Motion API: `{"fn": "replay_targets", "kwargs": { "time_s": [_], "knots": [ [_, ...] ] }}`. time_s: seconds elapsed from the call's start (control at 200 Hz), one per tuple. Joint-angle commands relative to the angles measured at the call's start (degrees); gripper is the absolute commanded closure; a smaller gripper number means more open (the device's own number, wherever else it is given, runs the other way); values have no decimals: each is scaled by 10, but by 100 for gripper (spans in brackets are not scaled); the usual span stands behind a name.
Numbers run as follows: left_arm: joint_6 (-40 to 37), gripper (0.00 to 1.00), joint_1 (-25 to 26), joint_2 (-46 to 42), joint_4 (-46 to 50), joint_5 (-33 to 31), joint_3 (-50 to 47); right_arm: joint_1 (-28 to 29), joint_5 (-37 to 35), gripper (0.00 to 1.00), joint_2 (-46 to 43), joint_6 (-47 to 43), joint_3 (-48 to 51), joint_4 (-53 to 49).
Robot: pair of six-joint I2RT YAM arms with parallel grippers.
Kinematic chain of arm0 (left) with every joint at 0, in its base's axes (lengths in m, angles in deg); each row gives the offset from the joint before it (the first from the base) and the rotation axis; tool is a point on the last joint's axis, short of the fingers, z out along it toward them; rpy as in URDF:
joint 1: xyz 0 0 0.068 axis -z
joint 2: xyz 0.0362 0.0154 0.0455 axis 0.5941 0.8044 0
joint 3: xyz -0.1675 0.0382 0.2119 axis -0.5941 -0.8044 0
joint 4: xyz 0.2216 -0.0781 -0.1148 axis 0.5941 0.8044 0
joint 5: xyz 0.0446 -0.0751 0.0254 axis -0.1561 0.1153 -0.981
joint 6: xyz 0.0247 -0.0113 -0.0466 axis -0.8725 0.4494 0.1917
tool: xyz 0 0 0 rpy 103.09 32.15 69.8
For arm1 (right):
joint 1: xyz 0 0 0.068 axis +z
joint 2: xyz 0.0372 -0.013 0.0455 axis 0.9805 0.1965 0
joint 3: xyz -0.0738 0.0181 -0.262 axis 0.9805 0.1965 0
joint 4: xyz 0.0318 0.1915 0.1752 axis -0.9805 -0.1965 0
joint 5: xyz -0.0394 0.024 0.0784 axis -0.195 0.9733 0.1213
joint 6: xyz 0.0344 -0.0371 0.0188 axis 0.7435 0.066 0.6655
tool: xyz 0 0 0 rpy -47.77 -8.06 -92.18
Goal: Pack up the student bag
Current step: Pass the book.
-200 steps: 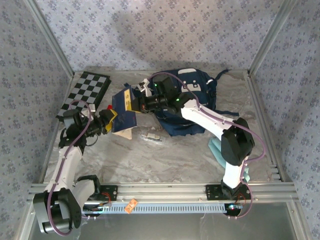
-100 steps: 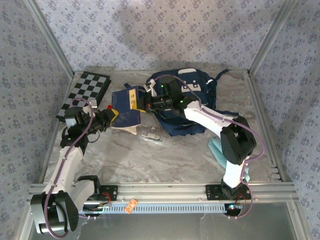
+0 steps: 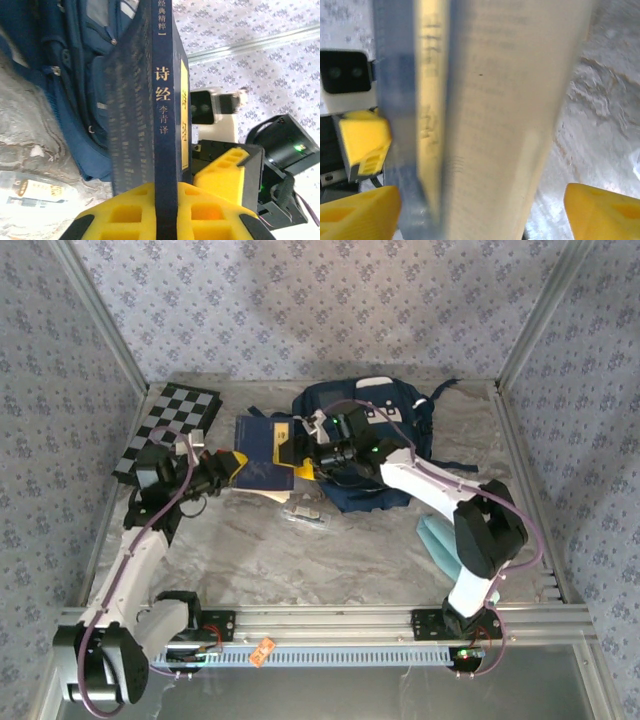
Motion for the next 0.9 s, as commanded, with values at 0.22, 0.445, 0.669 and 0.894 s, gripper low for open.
{"fn": "replay_targets", "kwargs": {
  "time_s": [0.22,0.445,0.669,0.894],
  "knots": [
    [27,100,77,28,-83,-82,59,-10,50,1,-31,176,93,289],
    [-25,100,78,45,-4,-119,67,-20,57,21,-68,219,116,359],
    [-55,100,79,51,35,-136,64,-24,37,51,-84,133,106,243],
    [-51,100,91,58,20,-120,65,-29,46,80,-49,114,98,227]
  ]
}}
